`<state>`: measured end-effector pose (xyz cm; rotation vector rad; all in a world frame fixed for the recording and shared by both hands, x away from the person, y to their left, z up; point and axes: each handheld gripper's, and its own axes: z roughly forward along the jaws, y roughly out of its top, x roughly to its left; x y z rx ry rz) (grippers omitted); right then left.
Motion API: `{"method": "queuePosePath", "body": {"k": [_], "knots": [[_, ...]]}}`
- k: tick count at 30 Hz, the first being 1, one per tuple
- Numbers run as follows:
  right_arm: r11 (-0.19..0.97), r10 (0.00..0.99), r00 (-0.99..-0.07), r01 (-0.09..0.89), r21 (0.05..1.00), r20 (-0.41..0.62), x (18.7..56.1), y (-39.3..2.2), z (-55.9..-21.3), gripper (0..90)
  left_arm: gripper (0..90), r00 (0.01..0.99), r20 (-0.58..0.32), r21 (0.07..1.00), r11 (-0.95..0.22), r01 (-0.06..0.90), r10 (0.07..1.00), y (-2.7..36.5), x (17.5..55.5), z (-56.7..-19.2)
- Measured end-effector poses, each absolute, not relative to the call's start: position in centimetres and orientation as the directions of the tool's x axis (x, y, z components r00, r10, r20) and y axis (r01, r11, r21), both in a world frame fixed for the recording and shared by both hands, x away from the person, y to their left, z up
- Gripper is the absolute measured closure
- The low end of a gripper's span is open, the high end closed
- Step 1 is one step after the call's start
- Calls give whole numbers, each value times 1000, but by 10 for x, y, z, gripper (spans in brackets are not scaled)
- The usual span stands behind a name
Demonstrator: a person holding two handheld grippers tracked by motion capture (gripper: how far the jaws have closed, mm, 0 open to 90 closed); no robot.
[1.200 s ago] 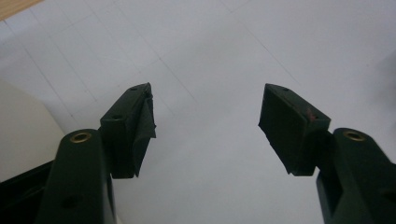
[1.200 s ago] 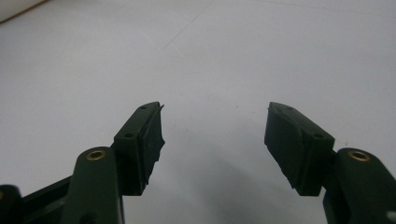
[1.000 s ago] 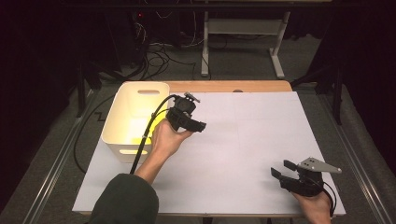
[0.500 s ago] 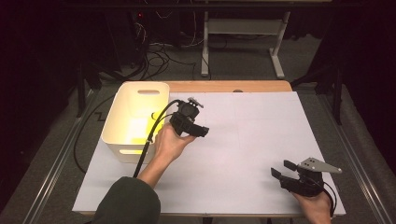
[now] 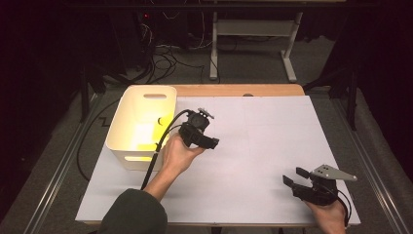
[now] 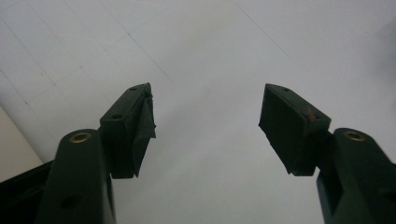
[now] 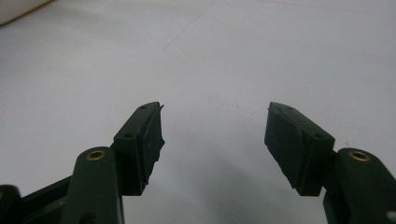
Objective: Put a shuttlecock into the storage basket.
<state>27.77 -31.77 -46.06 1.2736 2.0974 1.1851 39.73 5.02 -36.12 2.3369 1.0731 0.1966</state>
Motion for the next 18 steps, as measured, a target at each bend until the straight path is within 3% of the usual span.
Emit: {"method": "queuePosePath", "body": {"k": [18], "knots": [[221, 864, -497, 511, 831, 76, 278, -317, -461, 376, 358, 680, -78, 533, -546, 647, 729, 52, 386, -371]]}}
